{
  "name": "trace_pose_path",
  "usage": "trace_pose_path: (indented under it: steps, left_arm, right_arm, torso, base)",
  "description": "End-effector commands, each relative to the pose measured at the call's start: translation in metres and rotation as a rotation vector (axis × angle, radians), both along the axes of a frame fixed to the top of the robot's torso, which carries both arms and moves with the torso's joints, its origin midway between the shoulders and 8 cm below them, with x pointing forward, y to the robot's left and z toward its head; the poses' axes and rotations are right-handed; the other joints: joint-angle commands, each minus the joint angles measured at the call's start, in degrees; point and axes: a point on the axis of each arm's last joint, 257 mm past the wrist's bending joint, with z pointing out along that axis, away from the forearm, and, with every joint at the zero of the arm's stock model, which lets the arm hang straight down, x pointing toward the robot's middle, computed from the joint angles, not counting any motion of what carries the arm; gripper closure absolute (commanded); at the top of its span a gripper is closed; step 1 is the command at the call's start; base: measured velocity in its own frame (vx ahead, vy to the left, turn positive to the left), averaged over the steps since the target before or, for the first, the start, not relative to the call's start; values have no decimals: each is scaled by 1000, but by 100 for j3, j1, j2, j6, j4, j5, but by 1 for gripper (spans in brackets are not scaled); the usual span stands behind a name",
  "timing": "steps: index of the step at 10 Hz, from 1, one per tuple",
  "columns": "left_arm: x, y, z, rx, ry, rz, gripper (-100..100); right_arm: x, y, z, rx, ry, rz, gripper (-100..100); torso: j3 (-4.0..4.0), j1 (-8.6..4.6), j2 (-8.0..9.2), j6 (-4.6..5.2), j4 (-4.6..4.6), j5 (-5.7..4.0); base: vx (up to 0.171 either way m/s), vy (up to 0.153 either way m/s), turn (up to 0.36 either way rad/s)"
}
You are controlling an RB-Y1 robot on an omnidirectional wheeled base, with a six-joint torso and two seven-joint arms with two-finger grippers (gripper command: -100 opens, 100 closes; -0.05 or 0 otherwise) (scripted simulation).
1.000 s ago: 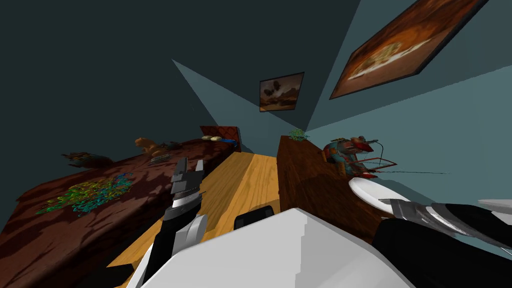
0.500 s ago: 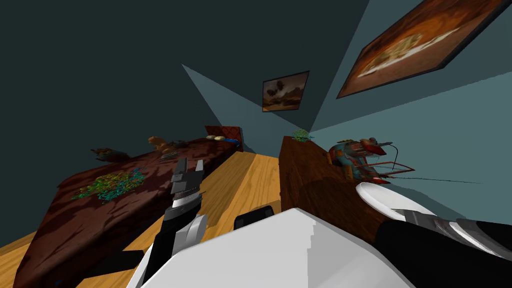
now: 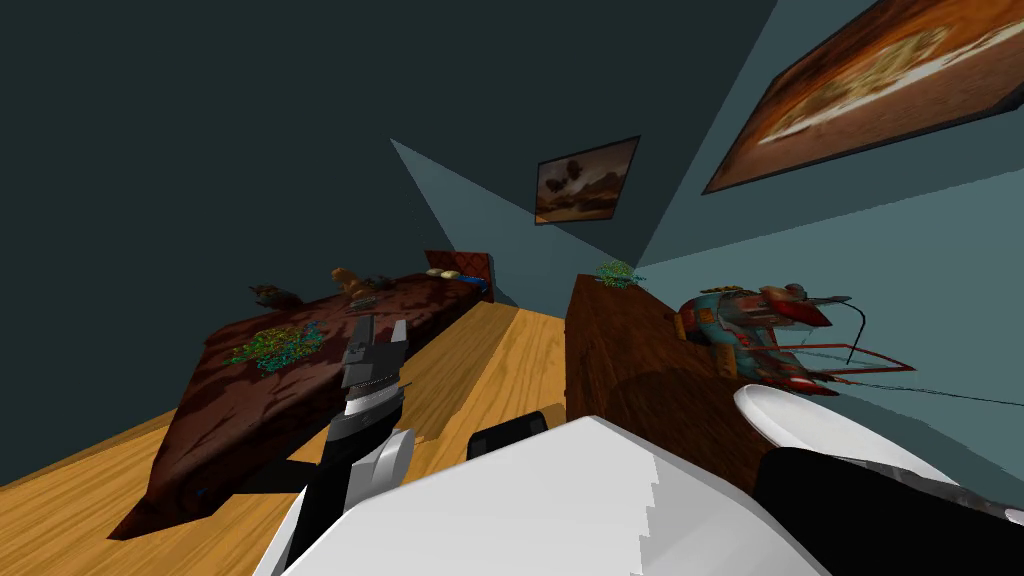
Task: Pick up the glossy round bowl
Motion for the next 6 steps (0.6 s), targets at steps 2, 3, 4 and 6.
trace_pose_path:
  steps: [2,3,4,6]
  left_arm:
    - [0,0,0,0,0,0,0]
    - [0,0,0,0,0,0,0]
    - [0,0,0,0,0,0,0]
    - [0,0,0,0,0,0,0]
  right_arm:
    - [-19,3,3,-8,5,-21,-100]
    - [-17,1,5,-13,-13,-42,-100]
    - [-44,14,-1,-1,9,-56,-100]
    - [-55,9,6,-22,7,-88,-100]
  torso:
    - [0,-4,-1,9,0,0]
    - [0,1,0,12,1,1]
    - [0,6,-1,10,0,2]
    - [-1,-2,-1,9,0,1]
  base:
    - [-7,-22,84]
    - [-1,-1,-49]
    - [-12,-7,336]
    - [-9,-23,100]
